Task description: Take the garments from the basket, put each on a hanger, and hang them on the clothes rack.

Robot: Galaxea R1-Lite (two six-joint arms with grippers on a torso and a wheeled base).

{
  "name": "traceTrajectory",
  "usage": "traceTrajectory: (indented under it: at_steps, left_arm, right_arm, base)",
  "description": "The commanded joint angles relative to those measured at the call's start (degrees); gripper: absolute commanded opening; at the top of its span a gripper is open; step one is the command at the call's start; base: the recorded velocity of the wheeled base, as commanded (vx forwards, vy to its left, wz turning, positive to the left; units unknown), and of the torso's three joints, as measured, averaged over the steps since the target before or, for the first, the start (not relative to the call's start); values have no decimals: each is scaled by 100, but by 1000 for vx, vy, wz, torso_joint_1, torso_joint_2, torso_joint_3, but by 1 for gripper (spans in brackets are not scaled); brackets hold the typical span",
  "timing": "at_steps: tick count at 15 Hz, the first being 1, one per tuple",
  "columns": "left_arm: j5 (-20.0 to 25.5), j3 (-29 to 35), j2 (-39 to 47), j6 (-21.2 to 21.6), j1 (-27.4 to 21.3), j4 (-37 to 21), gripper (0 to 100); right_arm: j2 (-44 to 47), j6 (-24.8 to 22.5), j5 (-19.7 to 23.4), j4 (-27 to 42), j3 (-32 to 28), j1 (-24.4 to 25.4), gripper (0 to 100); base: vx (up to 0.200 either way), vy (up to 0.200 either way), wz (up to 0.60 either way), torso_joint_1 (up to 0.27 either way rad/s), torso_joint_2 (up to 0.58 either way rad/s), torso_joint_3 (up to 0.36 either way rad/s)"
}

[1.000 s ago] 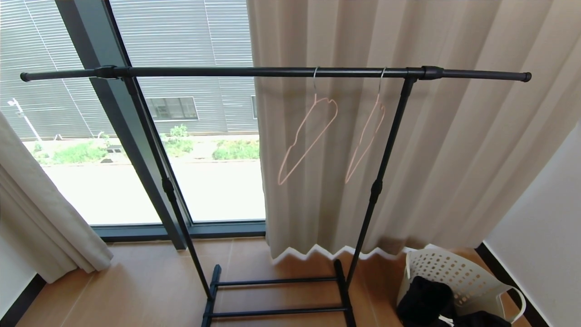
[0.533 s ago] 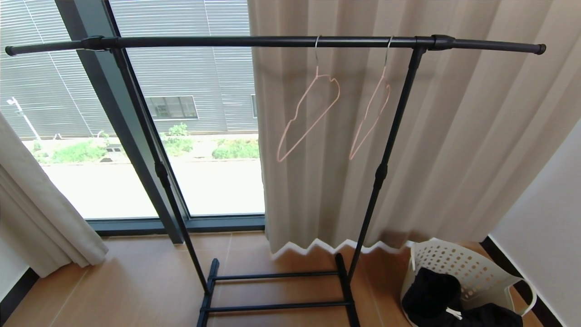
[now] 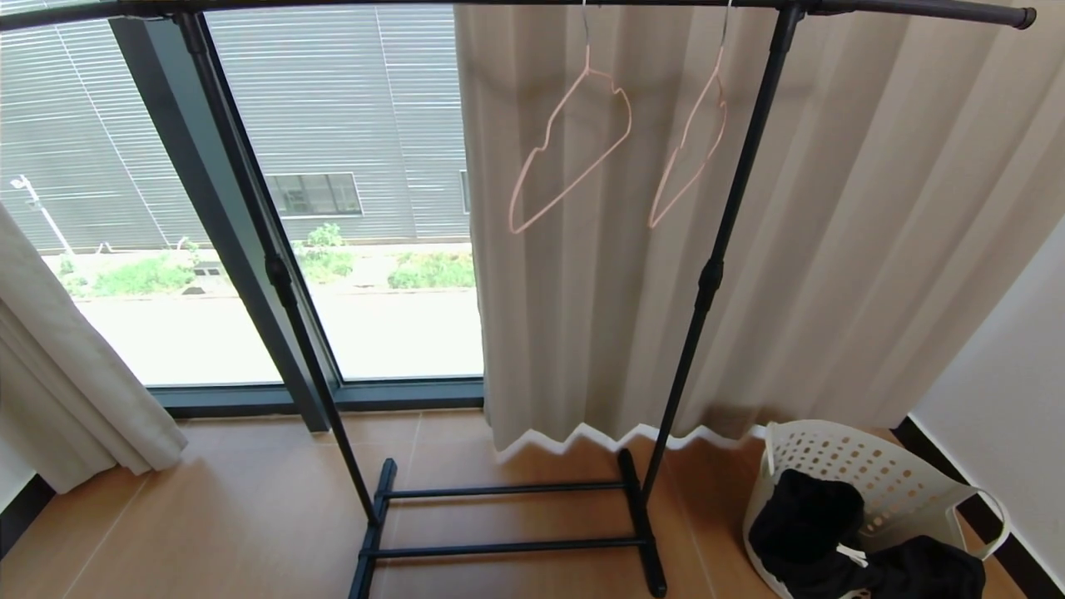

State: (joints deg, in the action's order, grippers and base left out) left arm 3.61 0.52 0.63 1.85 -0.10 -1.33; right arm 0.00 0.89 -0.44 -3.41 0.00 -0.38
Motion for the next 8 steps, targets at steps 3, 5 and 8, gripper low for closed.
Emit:
traceTrajectory:
  at_steps: [3, 5, 8]
  left_arm:
    - [0, 0, -2, 8, 1, 1, 100]
    - [0, 0, -2, 8, 1, 1, 100]
    - [0, 0, -2, -1, 1, 1, 100]
  right_arm:
    - [0, -1, 0, -1, 0, 3, 100]
    - [0, -1, 0, -1, 0, 3, 100]
    - [0, -1, 0, -1, 0, 3, 100]
  base:
    - [0, 0, 0, -134, 478, 336]
    - [0, 0, 0, -120, 474, 349]
    - [0, 0, 0, -98, 458, 359]
